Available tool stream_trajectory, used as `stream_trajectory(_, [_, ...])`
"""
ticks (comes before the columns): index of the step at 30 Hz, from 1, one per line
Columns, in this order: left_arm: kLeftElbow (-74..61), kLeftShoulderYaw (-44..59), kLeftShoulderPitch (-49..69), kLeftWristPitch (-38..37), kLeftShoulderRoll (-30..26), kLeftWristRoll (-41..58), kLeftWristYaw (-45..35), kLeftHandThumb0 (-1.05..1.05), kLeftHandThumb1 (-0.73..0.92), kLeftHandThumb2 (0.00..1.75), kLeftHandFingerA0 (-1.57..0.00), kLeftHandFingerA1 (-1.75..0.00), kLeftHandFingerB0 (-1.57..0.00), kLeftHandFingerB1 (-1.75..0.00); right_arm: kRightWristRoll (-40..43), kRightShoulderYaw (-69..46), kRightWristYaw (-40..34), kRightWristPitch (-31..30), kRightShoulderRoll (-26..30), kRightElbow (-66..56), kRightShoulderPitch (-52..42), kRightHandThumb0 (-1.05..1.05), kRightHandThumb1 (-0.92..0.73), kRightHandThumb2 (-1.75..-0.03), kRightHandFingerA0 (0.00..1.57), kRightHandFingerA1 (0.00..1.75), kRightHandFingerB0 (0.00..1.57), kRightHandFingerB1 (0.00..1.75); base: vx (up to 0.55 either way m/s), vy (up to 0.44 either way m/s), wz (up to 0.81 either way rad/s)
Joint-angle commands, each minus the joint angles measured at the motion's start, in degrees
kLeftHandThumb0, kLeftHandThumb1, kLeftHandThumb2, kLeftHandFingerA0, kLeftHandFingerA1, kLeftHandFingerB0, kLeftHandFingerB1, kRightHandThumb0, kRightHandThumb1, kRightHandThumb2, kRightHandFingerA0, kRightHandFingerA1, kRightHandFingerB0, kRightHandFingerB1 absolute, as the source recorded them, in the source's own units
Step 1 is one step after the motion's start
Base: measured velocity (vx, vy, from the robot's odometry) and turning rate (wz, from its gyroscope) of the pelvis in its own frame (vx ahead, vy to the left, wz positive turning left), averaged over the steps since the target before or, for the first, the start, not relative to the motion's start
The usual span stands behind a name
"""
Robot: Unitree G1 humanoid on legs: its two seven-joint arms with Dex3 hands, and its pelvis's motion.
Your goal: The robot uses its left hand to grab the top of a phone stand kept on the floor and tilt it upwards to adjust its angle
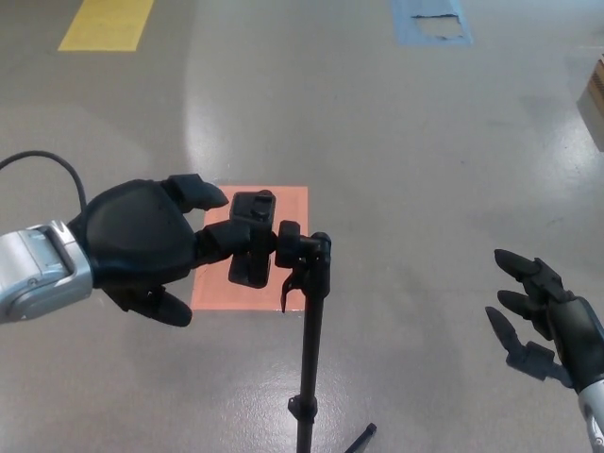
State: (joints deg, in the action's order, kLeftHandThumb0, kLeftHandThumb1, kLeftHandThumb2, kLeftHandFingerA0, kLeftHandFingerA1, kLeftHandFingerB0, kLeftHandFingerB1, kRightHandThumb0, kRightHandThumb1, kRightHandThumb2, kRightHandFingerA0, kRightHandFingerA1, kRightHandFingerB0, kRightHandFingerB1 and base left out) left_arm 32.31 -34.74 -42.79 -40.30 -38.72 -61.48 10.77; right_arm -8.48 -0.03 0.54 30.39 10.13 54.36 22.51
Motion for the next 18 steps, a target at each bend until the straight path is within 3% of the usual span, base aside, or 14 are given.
stream_trajectory(1, [-0.96, 0.35, 0.91, 1.17, -1.14, -0.14, -1.29, -0.82, 0.87, 0.68, -0.19, -0.29, -0.05, -0.20, 0.58, -0.33, 0.20, -0.11, 0.60, 0.37, 0.51, -0.66, -0.82, -0.64, 0.25, 0.36, 0.15, 0.29, 0.00, 0.000, 0.00])
stream_trajectory(8, [2.93, 1.30, -1.92, 1.48, -0.59, 0.30, -0.06, -0.85, 0.89, 0.68, -0.19, -0.29, -0.05, -0.20, 0.69, -0.44, 0.25, -0.02, 0.48, 0.19, 0.37, -0.65, -0.83, -0.64, 0.26, 0.36, 0.15, 0.29, 0.00, 0.000, 0.00])
stream_trajectory(9, [4.37, 2.03, -3.63, 2.08, -0.42, 1.19, -1.52, -0.91, 0.75, 1.09, -0.15, -0.42, 0.00, -0.16, 0.42, -0.30, 0.03, -0.14, 0.49, 0.21, 0.32, -0.67, -0.83, -0.64, 0.25, 0.36, 0.15, 0.29, 0.00, 0.000, 0.00])
stream_trajectory(18, [14.85, 4.10, -12.00, 5.79, 0.85, 2.54, -3.00, -0.87, 0.73, 1.08, -0.08, -0.41, 0.00, -0.17, 0.32, -0.15, 0.16, -0.21, 0.54, 0.10, 0.42, -0.66, -0.83, -0.64, 0.25, 0.36, 0.15, 0.29, 0.00, 0.000, 0.00])
